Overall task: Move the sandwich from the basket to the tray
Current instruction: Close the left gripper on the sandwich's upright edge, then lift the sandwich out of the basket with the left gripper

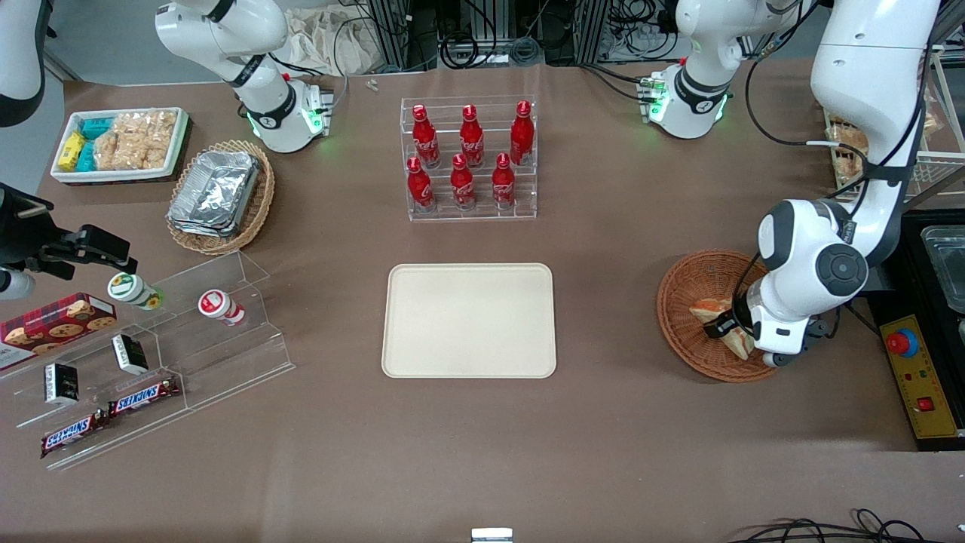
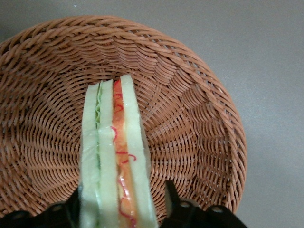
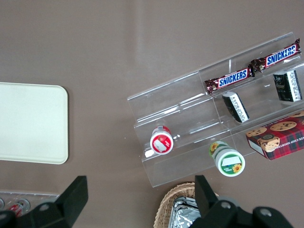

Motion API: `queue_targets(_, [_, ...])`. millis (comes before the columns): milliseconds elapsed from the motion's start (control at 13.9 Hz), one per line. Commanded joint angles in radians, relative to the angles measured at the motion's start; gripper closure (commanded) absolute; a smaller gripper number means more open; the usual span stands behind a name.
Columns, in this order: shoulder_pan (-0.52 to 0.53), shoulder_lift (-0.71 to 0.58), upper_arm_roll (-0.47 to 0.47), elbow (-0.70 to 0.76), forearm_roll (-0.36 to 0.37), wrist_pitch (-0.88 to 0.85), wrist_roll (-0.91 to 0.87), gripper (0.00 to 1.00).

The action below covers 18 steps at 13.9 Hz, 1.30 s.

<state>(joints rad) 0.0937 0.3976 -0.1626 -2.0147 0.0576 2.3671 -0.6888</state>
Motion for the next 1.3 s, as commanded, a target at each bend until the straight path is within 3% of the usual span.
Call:
queue_targets(0, [0.005, -0.010, -0.008, -0.003, 0.024, 0.018, -0.031, 1.00])
queue_targets(144, [0.005, -0.038, -0.011, 0.007, 0.025, -0.009, -0.026, 1.00])
queue_targets(360, [0.001, -0.089, -0.028, 0.110, 0.024, -0.194, -0.018, 1.00])
queue_targets(721, [-0.008, -0.071, -0.171, 0.526, 0.007, -0.668, -0.028, 1.00])
queue_targets(1009, [-0.011, -0.051, -0.322, 0.563, 0.005, -0.680, 0.035, 1.00])
queue_targets(1225, [-0.022, -0.014, -0.385, 0.583, 0.004, -0.657, 0.040, 1.00])
